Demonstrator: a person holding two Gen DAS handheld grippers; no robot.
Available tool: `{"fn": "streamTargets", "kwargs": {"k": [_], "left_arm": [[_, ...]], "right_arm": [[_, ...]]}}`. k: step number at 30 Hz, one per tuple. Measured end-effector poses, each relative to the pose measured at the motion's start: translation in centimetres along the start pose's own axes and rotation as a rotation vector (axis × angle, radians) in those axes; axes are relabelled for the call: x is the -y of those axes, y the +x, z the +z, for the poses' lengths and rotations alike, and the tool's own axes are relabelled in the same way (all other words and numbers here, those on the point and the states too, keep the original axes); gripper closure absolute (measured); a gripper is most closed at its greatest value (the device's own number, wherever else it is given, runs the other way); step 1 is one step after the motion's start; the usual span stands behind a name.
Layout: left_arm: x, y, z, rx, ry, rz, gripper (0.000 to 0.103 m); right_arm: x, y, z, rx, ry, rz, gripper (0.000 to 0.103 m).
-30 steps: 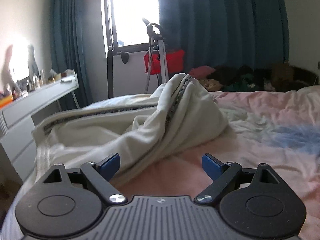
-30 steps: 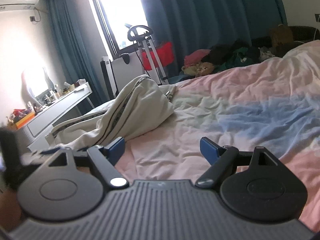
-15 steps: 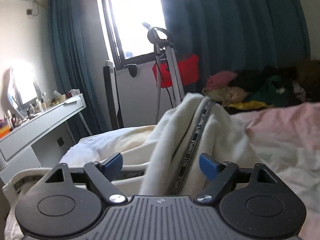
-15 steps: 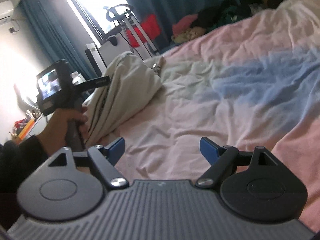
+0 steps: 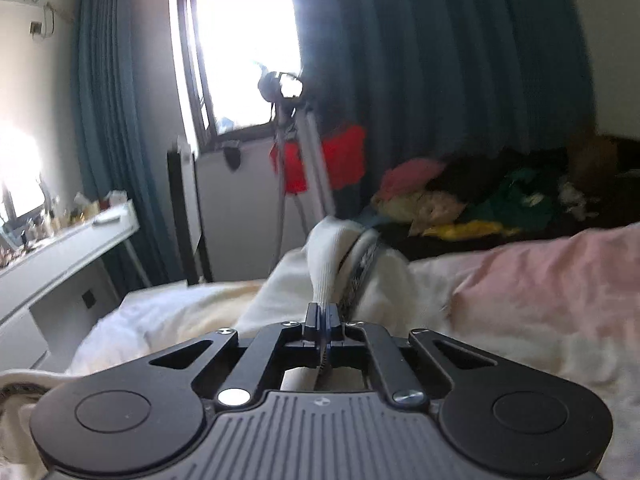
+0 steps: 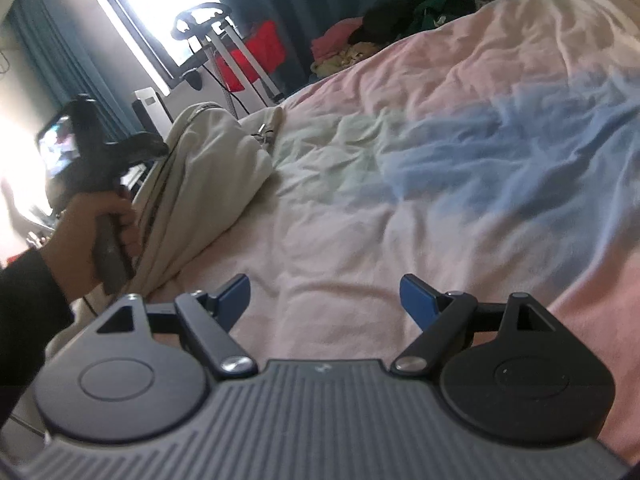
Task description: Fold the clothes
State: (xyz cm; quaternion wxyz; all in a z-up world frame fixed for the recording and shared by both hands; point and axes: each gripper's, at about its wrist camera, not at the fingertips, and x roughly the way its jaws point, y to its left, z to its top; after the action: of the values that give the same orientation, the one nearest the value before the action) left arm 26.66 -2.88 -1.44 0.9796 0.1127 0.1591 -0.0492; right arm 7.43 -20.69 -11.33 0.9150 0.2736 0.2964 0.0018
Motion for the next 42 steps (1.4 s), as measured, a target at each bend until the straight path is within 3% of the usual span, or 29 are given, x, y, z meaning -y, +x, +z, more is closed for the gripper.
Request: {"fn": "streamTargets", "kwargs": {"k": [4,9,13,18,20,25,28,30,42], "left_arm": [[-0.7,-8.1,-0.2,0.041,0.001,-0.092,0.102],[-1.7,-17.4,-3.4,0.034,-0.018,-0.173,0.102],[-1.8,-21.8,-8.1,-0.061,-0.049,-0.236,0.102],[-1.8,-22.2,-12.7,-0.168,-0.093,-0.254,0.101],[-1.6,-22.1,-13.1,-0.164,-0.102,-0.25,0.101],[-1.3,-23.6,-13.6,-0.148,-0.132,-0.275,0.102],[-1.0,-24.4,-14.3,-0.146,-0.133,-0.274,0.102],[-1.1,-24.5,-14.3,-0.147,-0.138,-0.265,0.102],[-3.9,-23.6,-13.0,-0.2,-0.262,-0.22,0.093]], "right_arm": [[-0.5,-0.5,-0.1,0.014,-0.014,0.006,0.019],[-1.0,-1.8,-0.3,0.03,-0.017,0.02,0.019],[-1.2,-3.7,-0.3,0.071,-0.013,0.03,0.019],[-1.3,-5.6,-0.6,0.097,-0.001,0.042,0.019],[-1.3,-6.1,-0.9,0.094,0.013,0.058,0.019],[-1.1,-6.0,-2.1,0.069,0.094,0.135,0.019],[-1.4,-5.2,-2.7,0.042,0.11,0.168,0.028],[-1.7,-4.8,-2.9,0.031,0.107,0.177,0.029],[-2.8,-3.0,-3.2,0.038,0.082,0.149,0.029]]}}
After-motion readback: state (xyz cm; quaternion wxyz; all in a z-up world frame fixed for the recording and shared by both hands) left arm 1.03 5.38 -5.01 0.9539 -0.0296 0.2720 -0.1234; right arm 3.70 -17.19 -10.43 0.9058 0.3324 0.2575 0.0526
